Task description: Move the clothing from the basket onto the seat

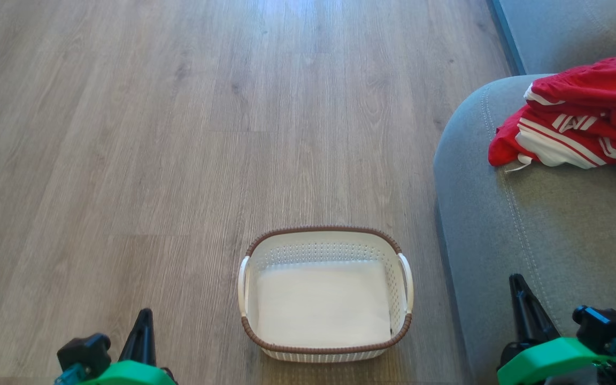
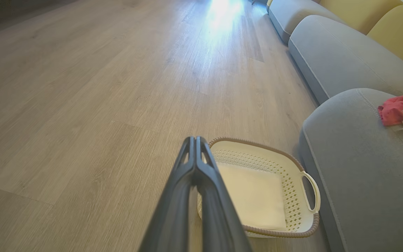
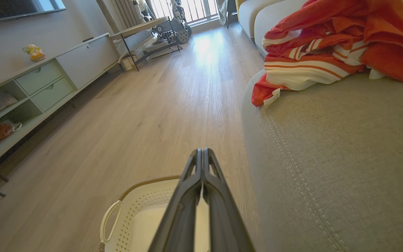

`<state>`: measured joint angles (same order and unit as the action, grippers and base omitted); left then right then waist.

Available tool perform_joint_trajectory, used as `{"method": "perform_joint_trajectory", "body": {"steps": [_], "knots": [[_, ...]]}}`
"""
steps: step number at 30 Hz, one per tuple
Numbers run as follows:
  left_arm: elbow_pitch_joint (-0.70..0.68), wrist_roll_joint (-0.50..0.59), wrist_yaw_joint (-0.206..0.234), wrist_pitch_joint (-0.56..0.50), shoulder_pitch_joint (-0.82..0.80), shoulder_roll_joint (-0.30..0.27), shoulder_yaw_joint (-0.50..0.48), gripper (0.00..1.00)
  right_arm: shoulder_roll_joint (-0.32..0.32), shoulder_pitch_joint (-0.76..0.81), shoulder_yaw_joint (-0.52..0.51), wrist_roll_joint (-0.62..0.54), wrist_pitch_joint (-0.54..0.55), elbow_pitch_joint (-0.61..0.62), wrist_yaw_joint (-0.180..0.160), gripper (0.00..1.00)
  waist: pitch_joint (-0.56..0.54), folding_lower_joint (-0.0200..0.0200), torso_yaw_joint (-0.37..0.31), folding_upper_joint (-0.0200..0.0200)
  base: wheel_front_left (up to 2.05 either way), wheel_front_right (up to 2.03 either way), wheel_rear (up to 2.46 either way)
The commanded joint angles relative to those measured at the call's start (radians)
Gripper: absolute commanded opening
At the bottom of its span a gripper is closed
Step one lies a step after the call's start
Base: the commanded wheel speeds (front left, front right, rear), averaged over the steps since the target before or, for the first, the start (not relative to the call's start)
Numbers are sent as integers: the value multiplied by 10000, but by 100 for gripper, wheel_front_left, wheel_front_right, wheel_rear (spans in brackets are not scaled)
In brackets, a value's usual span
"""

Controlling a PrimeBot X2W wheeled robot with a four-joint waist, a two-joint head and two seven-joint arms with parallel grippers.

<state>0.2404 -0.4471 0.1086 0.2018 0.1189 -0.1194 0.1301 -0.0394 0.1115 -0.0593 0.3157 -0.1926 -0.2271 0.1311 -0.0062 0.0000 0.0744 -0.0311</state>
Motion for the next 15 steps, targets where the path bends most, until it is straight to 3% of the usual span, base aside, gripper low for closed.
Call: {"method": "perform_joint_trajectory", "body": {"steps": [1,15], "knots": [[-383,-331,-44,-86,-540,9,-206,0,-50,-507,-58,396,76,283,-1,0,7,0,-14,-4,0,0,0],[-456,-1703,-193,-452,-760,92,-476,0,-59,-769,-119,1916,437,181,-1,0,47,0,-104,-4,0,0,0]]}}
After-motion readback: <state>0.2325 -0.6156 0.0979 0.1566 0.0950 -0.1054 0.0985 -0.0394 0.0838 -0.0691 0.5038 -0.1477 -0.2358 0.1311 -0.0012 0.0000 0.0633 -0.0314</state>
